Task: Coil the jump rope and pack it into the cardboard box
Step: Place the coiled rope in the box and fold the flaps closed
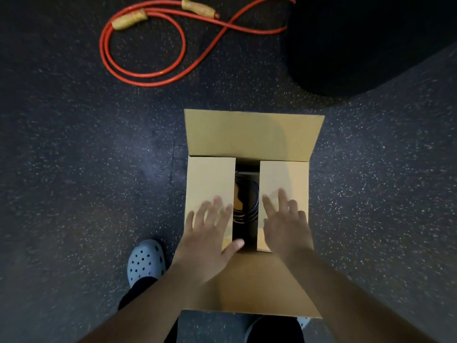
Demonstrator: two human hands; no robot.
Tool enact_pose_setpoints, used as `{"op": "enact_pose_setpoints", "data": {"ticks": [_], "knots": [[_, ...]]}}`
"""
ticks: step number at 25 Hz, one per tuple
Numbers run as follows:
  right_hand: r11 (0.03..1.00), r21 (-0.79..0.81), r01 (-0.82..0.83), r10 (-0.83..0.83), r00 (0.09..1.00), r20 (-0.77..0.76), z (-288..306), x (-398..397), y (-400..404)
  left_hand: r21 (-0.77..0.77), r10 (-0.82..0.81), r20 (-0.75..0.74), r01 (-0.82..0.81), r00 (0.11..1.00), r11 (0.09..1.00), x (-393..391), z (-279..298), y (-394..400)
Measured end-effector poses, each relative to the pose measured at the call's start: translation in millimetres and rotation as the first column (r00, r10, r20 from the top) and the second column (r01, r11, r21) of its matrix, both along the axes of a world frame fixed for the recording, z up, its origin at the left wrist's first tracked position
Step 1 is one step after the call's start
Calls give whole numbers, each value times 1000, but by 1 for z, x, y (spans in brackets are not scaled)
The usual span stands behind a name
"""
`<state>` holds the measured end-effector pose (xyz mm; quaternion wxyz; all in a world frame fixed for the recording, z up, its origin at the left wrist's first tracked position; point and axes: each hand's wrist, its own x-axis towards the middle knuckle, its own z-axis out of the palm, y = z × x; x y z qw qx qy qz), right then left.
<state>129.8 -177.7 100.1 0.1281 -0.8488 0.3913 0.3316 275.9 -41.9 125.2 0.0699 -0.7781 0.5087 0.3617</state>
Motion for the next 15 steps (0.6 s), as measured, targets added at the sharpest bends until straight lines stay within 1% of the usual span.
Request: {"op": "enact_pose_setpoints", "data": {"ticks": [2,3,4,6,7,8,9,10,11,12,13,15], "knots": [[997,-3,-78,78,997,20,12,7,-19,87,-62,-90,70,994,994,-4,19,14],[993,-33,-116,118,991,60,20,14,-30,125,-103,-141,121,985,985,-8,26,19],[988,-92,-126,137,982,130,28,23,-44,149,-144,-189,174,971,974,-11,34,20],[955,-287,-69,160,938,309,41,46,-82,141,-275,-256,318,927,938,-25,38,28],[930,-366,-24,172,910,378,47,60,-101,77,-364,-230,390,902,918,-34,34,33],[919,-395,-3,174,901,397,52,74,-119,-11,-465,-155,469,872,883,-43,28,37],[925,-379,-23,172,915,365,54,88,-134,0,-495,-117,498,861,867,-48,23,39],[939,-338,-64,171,939,297,53,101,-144,17,-501,-92,504,861,863,-50,18,39],[953,-284,-101,171,958,230,50,109,-148,21,-513,-96,517,853,855,-50,15,36],[965,-233,-121,167,968,189,47,114,-147,-9,-532,-65,533,844,846,-46,11,33],[972,-201,-122,159,970,181,48,114,-142,-3,-537,-47,537,842,843,-39,13,30],[970,-217,-106,156,960,230,56,108,-127,-117,-557,53,560,829,820,-26,22,21]]}}
